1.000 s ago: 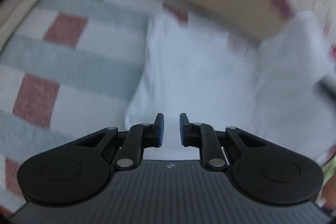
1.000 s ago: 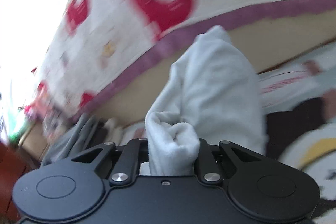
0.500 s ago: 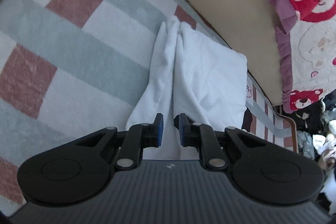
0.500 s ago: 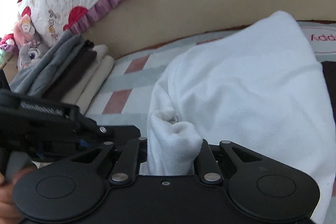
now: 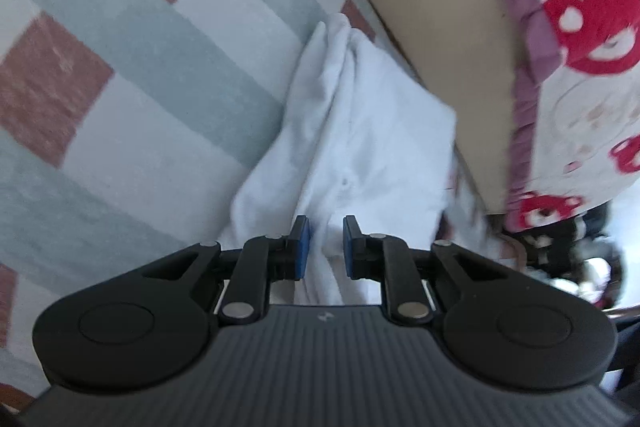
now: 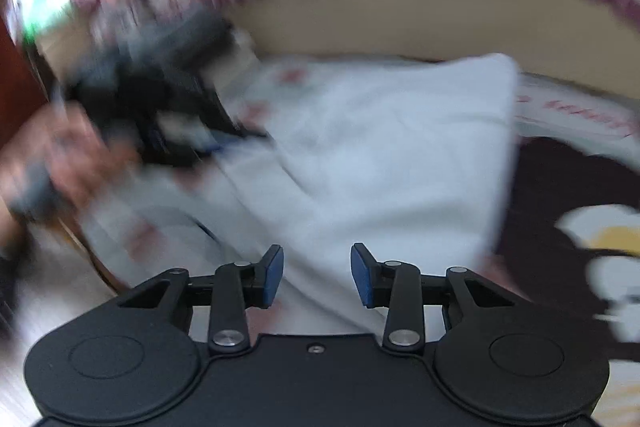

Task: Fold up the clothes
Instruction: 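Lift the shirt end with the right gripper and fold it over toward the left gripper, then open both grippers and press the folded white shirt bundle flat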

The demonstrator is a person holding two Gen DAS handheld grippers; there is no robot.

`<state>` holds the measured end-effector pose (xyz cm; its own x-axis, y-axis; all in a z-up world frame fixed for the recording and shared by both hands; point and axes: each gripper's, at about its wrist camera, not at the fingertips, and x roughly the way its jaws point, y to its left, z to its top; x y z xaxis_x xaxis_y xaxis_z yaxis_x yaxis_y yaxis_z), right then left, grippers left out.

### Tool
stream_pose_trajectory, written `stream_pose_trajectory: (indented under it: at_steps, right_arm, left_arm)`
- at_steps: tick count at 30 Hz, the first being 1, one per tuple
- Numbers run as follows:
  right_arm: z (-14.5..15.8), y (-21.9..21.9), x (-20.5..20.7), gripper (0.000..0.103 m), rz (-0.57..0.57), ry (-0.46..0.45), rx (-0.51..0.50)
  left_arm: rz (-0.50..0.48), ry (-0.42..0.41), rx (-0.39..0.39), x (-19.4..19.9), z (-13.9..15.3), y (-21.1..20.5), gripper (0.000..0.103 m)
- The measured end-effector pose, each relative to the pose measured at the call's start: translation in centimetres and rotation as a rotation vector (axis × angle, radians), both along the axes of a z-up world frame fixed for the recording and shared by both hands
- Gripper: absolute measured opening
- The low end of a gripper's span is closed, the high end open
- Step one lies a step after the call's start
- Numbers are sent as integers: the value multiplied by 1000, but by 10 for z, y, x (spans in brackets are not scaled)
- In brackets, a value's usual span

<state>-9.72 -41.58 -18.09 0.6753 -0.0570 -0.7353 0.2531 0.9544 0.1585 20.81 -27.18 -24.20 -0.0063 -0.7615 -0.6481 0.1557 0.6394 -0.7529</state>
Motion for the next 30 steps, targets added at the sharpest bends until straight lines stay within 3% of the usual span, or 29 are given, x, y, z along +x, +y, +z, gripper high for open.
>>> stream_pose_trajectory:
  at_steps: [3, 7, 9, 13, 17, 19, 20, 21, 24, 25, 27, 30]
  right_arm:
    - [-14, 12, -8, 51, 2, 98, -179]
    - [-31, 10, -5, 51, -47, 157, -246]
    - [-35, 8, -4, 51, -69, 155, -254]
    - [-38, -2, -6, 51, -135, 124, -201]
    - [-56, -11, 0, 51, -188, 114, -159]
    - [-58, -7, 2, 53, -202, 99, -191]
    - [-58, -5, 3, 53, -207, 89, -214]
    - [-58, -2, 3, 52, -212, 80, -238]
    - [-56, 3, 4, 11, -234, 59, -289]
    - [-51, 2, 0, 9, -254, 58, -287]
    - [-43, 1, -9, 9, -288, 53, -297]
    - [-45, -2, -10, 7, -300, 75, -272]
  left_arm:
    - [-35, -35, 12, -10, 7, -3, 35]
    - [-92, -106, 29, -26, 17, -3, 48]
    - [-117, -115, 18, -27, 20, 1, 50]
    - [-113, -223, 70, -30, 32, 3, 56]
    - [-205, -236, 194, -39, 17, -20, 61]
    - [-214, -241, 273, -42, 6, -28, 55]
    - [-221, -273, 287, -45, 5, -30, 22]
    - [-220, -319, 297, -48, 11, -29, 9]
    - [-182, -475, 273, -62, 42, -17, 9]
    - [-158, -496, 234, -67, 52, -9, 9]
    - [-138, -459, 192, -71, 56, 3, 9]
    - [-168, -409, 324, -71, 33, -6, 10]
